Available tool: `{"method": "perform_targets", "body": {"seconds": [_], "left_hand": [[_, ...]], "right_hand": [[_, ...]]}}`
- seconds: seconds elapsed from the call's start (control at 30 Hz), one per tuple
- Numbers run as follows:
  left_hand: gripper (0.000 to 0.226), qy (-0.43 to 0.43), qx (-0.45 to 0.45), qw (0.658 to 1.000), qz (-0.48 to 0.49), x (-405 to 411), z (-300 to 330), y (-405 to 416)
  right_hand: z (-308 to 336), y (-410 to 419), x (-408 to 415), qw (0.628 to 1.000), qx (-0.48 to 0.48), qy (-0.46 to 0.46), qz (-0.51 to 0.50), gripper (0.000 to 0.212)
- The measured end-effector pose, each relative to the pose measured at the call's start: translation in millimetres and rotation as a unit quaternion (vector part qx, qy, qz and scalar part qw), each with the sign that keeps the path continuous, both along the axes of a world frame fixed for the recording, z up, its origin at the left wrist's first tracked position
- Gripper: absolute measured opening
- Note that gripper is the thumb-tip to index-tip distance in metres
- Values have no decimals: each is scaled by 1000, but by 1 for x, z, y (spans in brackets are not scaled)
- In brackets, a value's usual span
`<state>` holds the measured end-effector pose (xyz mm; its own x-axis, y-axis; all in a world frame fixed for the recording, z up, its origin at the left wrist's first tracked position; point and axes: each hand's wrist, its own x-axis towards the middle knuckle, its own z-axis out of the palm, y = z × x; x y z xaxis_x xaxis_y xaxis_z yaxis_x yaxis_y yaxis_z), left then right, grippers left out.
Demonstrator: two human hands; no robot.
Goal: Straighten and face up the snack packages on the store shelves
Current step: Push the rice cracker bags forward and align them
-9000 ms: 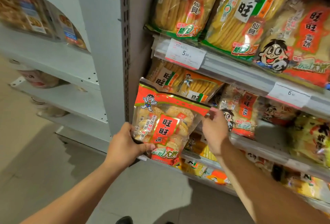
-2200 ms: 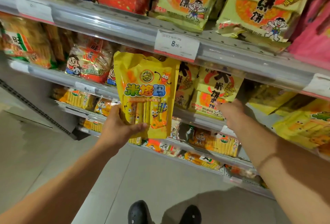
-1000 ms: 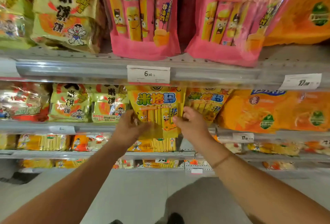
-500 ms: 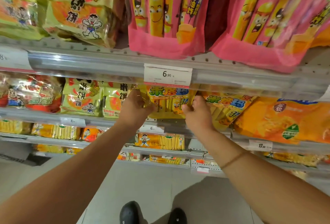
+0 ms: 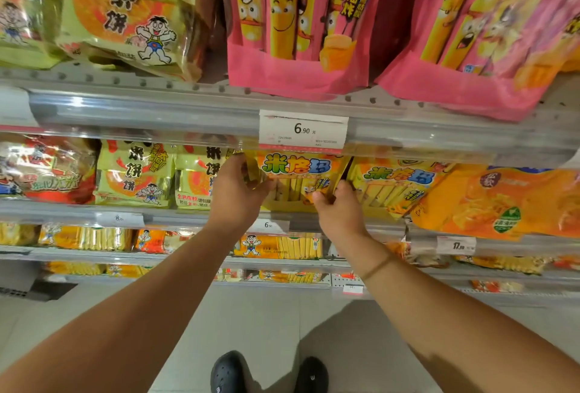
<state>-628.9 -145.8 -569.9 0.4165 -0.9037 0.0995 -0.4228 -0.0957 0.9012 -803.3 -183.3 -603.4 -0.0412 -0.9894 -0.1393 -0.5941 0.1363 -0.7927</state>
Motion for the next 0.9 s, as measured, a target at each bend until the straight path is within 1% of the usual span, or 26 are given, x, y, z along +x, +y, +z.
{"method": "perform_targets", "body": {"seconds": [0.13, 0.23, 0.33, 0.4, 0.47, 0.5, 0.53, 0.57, 0.63, 0.67, 0.8, 0.9], "left_hand": [[33, -6, 2, 1000, -2, 2, 0, 0], [34, -33, 12, 999, -7, 5, 2, 1], [32, -27, 28, 999, -12, 7, 3, 0], [38, -10, 27, 999, -22, 7, 5, 3], [52, 6, 29, 999, -38, 11, 7, 11], [58, -2, 43, 998, -43, 15, 6, 17], [59, -25, 68, 997, -41, 21, 4, 26], [54, -55, 95, 993, -41, 29, 1, 36], [39, -104, 147, 983, -46, 45, -9, 57], [35, -112, 174, 978, -41, 52, -14, 70], [21, -92, 258, 962, -4, 78, -28, 117], [18, -106, 271, 957, 19, 102, -35, 147]], "right_hand": [[0, -2, 0, 999, 20, 39, 1, 25], [0, -3, -3, 998, 34, 52, 5, 25], [4, -2, -3, 998, 42, 54, 6, 22], [9, 3, -5, 998, 30, 43, 18, 18], [12, 15, -11, 999, -1, 18, 40, 12], [10, 24, -17, 999, -25, 2, 46, 9], [7, 35, -22, 998, -46, -10, 52, 8], [2, 48, -26, 996, -56, -25, 62, 4], [-6, 71, -26, 994, -54, -46, 85, 33], [-10, 78, -22, 991, -51, -52, 111, 39], [-21, 86, 16, 971, -34, -65, 228, 41], [-18, 88, 61, 957, -64, -48, 279, 40]]}}
